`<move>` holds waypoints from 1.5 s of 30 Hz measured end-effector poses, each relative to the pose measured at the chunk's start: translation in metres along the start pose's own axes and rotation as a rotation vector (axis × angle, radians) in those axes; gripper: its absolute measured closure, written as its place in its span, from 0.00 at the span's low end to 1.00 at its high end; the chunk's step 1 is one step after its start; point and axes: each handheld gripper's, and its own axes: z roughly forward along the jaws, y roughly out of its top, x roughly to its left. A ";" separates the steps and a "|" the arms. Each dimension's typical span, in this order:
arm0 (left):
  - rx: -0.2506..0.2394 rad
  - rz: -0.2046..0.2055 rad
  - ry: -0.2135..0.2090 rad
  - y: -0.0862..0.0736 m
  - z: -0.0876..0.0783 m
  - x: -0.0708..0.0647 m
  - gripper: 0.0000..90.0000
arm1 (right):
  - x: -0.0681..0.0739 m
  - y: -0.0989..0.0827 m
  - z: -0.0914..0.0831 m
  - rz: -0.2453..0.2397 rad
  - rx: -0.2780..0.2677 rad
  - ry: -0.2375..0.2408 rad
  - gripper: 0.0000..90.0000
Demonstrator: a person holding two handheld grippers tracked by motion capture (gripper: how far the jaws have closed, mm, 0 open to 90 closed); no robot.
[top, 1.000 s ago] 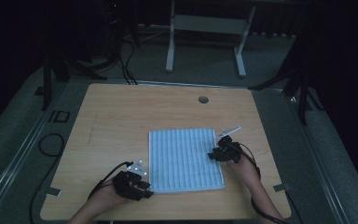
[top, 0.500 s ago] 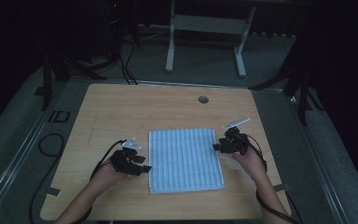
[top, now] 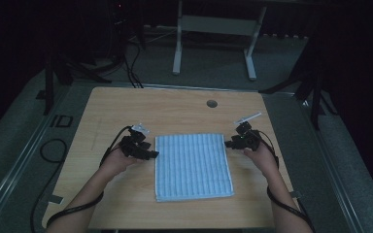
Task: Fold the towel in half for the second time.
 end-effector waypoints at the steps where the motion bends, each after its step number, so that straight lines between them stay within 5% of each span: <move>1: 0.007 -0.004 0.001 0.003 0.002 0.003 0.47 | -0.002 0.004 0.001 0.007 0.002 0.002 0.58; 10: 0.001 -0.066 0.058 0.023 0.023 0.029 0.45 | -0.015 0.032 0.019 0.035 0.012 0.007 0.56; 16: 0.047 -0.045 0.092 0.028 0.039 0.036 0.47 | -0.021 0.040 0.040 0.041 0.059 0.000 0.56; 22: 0.055 -0.040 0.067 0.035 0.049 0.037 0.49 | -0.024 0.043 0.061 0.055 0.119 -0.001 0.57; 26: 0.073 -0.014 0.059 0.038 0.050 0.037 0.56 | -0.022 0.043 0.067 0.035 0.140 0.019 0.68; 29: 0.081 -0.008 0.039 0.040 0.051 0.036 0.76 | -0.021 0.044 0.067 0.017 0.155 0.047 0.92; 32: 0.052 -0.032 0.016 0.042 0.049 0.038 0.94 | -0.018 0.046 0.062 0.002 0.137 0.021 0.96; 37: -0.032 -0.040 -0.022 0.049 0.027 0.037 0.96 | -0.020 0.048 0.036 0.012 0.050 0.037 0.96; 45: -0.105 0.041 -0.060 0.046 -0.017 0.012 0.96 | -0.004 0.041 -0.013 -0.065 -0.046 0.085 0.96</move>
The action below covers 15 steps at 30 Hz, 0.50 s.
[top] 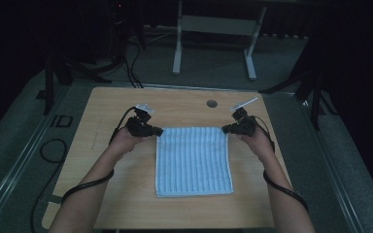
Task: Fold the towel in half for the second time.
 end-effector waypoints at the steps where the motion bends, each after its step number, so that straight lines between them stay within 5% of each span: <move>1: -0.014 0.007 -0.007 -0.002 -0.005 -0.005 0.96 | 0.004 -0.002 -0.006 -0.008 -0.013 0.006 0.96; 8: -0.054 0.088 -0.010 -0.019 -0.032 -0.035 0.96 | 0.035 -0.024 -0.039 -0.078 -0.073 0.041 0.96; 15: -0.046 0.156 -0.043 -0.043 -0.041 -0.072 0.96 | 0.057 -0.053 -0.057 -0.113 -0.106 0.056 0.96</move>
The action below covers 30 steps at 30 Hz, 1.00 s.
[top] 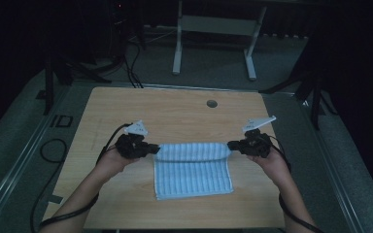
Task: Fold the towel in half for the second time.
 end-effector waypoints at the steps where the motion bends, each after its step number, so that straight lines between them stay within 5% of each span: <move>1: -0.007 0.002 -0.004 -0.003 -0.001 -0.005 0.96 | 0.003 -0.004 -0.001 0.004 0.002 0.001 0.96; 12: 0.010 0.005 -0.076 -0.038 0.001 -0.042 0.96 | 0.040 -0.049 -0.007 0.006 0.026 0.056 0.96; 20: 0.072 0.035 -0.121 -0.054 0.009 -0.065 0.95 | 0.059 -0.078 -0.005 0.041 0.052 0.092 0.95; 23: 0.091 0.039 -0.149 -0.055 0.008 -0.066 0.83 | 0.062 -0.085 -0.008 0.062 0.044 0.120 0.82; 26: 0.042 -0.020 -0.145 -0.051 0.002 -0.056 0.69 | 0.061 -0.083 -0.018 0.074 0.006 0.107 0.82; 30: 0.049 -0.061 -0.136 -0.046 0.011 -0.050 0.65 | 0.058 -0.074 -0.015 0.060 0.000 0.075 0.83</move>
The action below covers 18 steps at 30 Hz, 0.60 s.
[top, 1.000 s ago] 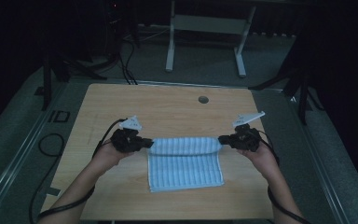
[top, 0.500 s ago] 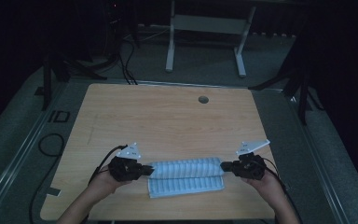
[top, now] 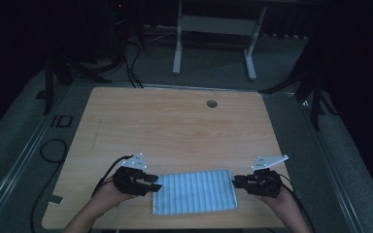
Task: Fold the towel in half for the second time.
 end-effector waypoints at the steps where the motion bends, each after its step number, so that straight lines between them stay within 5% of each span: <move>1: 0.007 -0.001 0.001 0.000 0.005 -0.001 0.65 | -0.001 0.002 0.005 0.000 0.006 0.008 0.83; 7: 0.058 -0.008 -0.029 -0.008 0.034 -0.004 0.59 | 0.000 0.000 0.042 -0.024 0.065 0.027 0.78; 11: 0.089 -0.027 -0.008 -0.016 0.047 0.004 0.59 | -0.007 -0.005 0.064 -0.025 0.106 0.011 0.76; 18: 0.050 -0.051 -0.006 -0.022 0.047 0.018 0.62 | -0.017 -0.002 0.078 -0.021 0.117 0.006 0.76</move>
